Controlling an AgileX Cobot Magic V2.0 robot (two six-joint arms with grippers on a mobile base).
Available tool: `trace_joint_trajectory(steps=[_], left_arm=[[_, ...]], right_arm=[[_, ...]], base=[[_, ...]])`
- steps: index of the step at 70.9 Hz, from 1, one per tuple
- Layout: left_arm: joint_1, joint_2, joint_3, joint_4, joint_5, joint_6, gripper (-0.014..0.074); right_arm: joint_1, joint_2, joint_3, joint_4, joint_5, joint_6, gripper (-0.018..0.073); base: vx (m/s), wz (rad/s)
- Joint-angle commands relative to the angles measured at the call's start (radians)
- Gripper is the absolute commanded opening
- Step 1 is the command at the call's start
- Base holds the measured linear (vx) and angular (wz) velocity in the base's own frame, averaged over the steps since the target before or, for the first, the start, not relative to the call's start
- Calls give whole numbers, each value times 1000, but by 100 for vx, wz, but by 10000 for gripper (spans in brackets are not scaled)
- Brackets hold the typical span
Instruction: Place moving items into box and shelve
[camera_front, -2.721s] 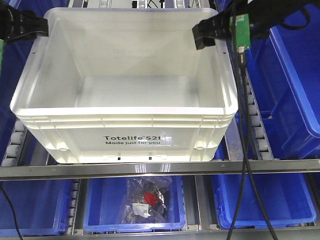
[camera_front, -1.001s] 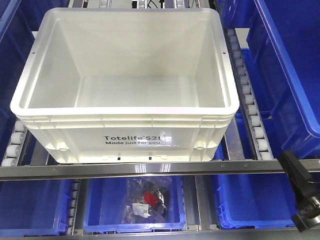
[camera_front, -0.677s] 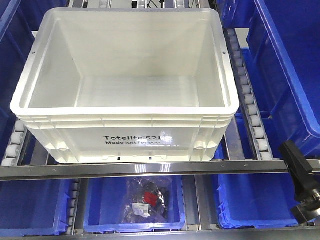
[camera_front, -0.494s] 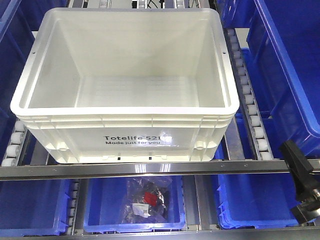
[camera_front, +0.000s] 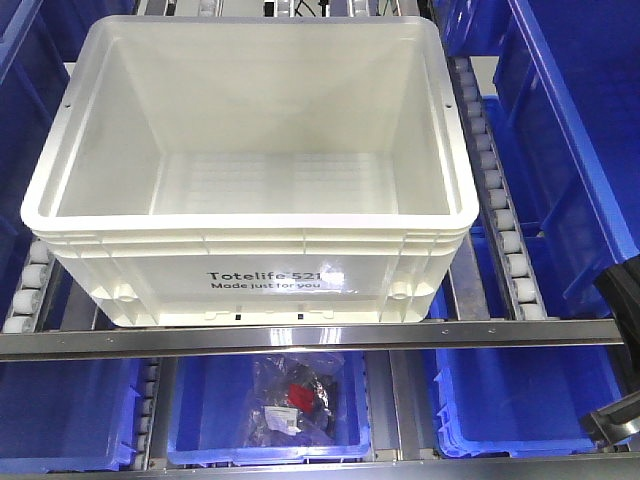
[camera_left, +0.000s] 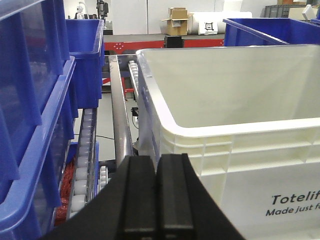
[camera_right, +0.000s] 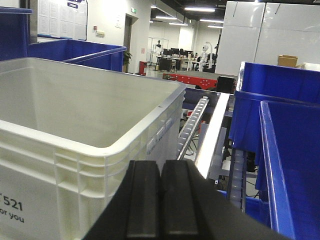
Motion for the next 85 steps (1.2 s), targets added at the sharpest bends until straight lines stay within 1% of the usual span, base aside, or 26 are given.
trace_joint_trajectory(steps=[1, 39, 42, 45, 52, 56, 58, 61, 65, 70, 85], left_arm=[[-4, 16, -29, -8, -85, -5, -8], [-4, 7, -29, -8, -84, -5, -8], [-4, 1, -26, 6, -81, 10, -8], [-4, -7, -17, 39, -83, 31, -8], [-4, -48, 61, 64, -136, 53, -8], [-4, -61, 134, 70, -195, 48, -8], [-4, -57, 173, 70, -251, 44, -8], [-4, -58, 211, 68, -284, 36, -7], [-4, -58, 196, 72, -230, 49, -7], [-4, -58, 196, 72, -231, 61, -7], [-4, -57, 196, 71, -228, 59, -7]], right_arm=[[-3, 14, -32, -3, -83, -6, -8], [-3, 14, -32, -4, -83, -6, -7], [-3, 14, -32, -4, -83, -6, -7], [-3, 14, -32, -4, -83, -6, -7], [-3, 14, -32, -4, -83, -6, -7], [-3, 14, -32, -4, -83, -6, -7], [-3, 14, -32, -4, -83, -6, -7], [-3, 14, -32, -4, -83, -6, -7], [-3, 14, -32, -4, -83, -6, -7], [-3, 14, -32, -4, -83, -6, -7], [-3, 14, -32, -4, -83, -6, -7]], base=[[0, 0], [0, 0], [0, 0], [0, 0], [0, 0], [0, 0], [0, 0], [0, 0], [0, 0], [0, 0], [0, 0]])
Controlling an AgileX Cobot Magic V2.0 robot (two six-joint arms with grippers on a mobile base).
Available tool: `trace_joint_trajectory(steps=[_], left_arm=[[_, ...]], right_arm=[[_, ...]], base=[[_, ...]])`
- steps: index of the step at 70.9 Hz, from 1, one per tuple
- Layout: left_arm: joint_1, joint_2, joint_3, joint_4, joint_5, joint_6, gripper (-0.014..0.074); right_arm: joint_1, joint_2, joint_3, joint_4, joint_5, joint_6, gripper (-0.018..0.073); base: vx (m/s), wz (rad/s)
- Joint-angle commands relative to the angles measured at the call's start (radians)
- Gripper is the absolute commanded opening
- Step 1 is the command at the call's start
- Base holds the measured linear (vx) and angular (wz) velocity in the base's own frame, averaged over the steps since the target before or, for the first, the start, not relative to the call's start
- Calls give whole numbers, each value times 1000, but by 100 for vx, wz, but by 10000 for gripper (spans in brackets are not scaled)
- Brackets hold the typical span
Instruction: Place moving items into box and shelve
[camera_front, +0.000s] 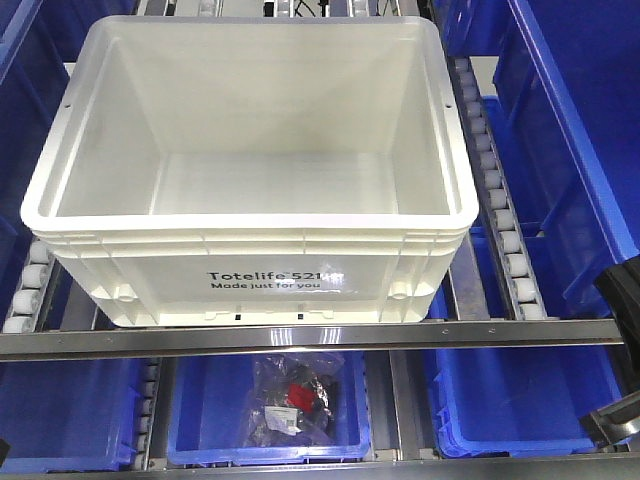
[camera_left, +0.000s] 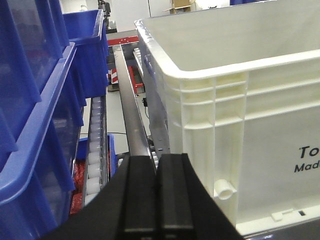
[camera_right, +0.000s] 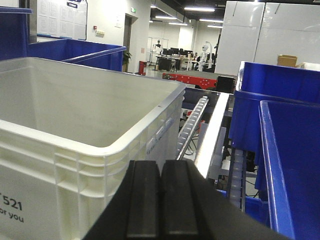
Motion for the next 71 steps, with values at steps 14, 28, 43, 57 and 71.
trace_joint_trajectory(steps=[14, 28, 43, 57, 71], left_arm=[[-4, -25, 10, 0, -91, 2, -7], [-4, -25, 10, 0, -91, 2, -7], [-4, -25, 10, 0, -91, 2, -7], [-4, -25, 10, 0, -90, 2, -7], [-4, -25, 10, 0, -88, 2, -7]], right_arm=[[-3, 14, -32, -4, -84, -6, -7], [-3, 14, -32, -4, -84, -6, -7], [-3, 6, -10, -9, -79, -9, -7], [-3, -191, 99, -5, 79, 3, -7], [-3, -277, 107, -3, 186, 0, -7]], base=[[0, 0], [0, 0], [0, 0], [0, 0], [0, 0]])
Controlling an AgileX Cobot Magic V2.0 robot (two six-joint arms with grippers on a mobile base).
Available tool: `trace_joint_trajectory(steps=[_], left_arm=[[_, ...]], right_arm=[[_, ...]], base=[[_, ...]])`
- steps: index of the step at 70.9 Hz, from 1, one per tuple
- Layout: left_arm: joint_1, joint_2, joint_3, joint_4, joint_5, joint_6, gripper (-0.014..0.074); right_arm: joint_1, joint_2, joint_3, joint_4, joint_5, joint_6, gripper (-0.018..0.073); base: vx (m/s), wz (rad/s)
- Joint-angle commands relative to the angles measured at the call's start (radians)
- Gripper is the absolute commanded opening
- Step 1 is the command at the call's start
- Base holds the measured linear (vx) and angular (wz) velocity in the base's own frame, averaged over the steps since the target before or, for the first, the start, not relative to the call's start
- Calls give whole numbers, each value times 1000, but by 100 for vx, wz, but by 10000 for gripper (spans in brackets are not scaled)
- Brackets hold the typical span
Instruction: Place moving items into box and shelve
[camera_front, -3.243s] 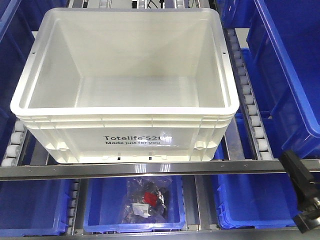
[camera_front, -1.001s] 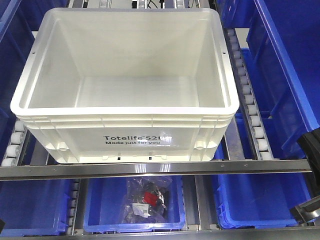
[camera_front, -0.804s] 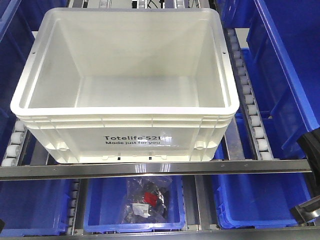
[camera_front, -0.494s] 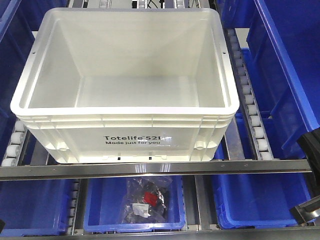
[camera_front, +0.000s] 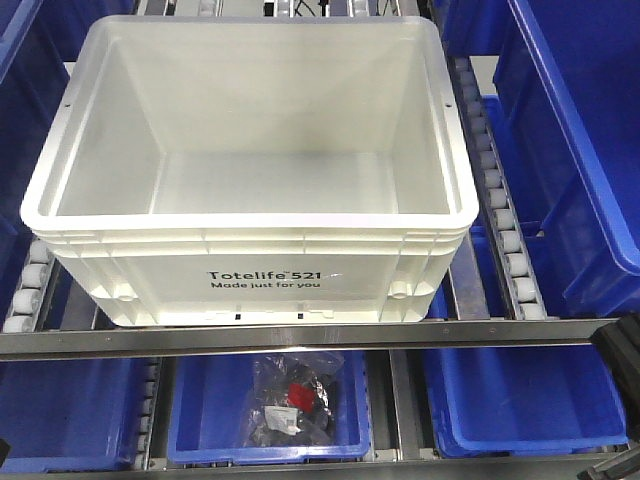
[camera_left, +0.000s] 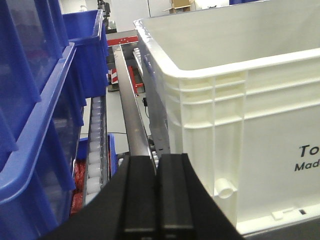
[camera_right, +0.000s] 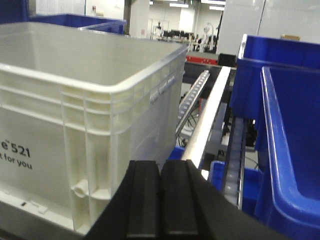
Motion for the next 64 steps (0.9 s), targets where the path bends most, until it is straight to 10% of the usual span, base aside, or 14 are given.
trace_joint_trajectory(steps=[1, 64], left_arm=[[-4, -24, 7, 0, -90, -1, -7], [-4, -24, 7, 0, -88, -1, -7]], right_arm=[[-3, -3, 7, -3, -65, -2, -7], [-3, -3, 7, -4, -65, -2, -7]], base=[[0, 0], [0, 0]])
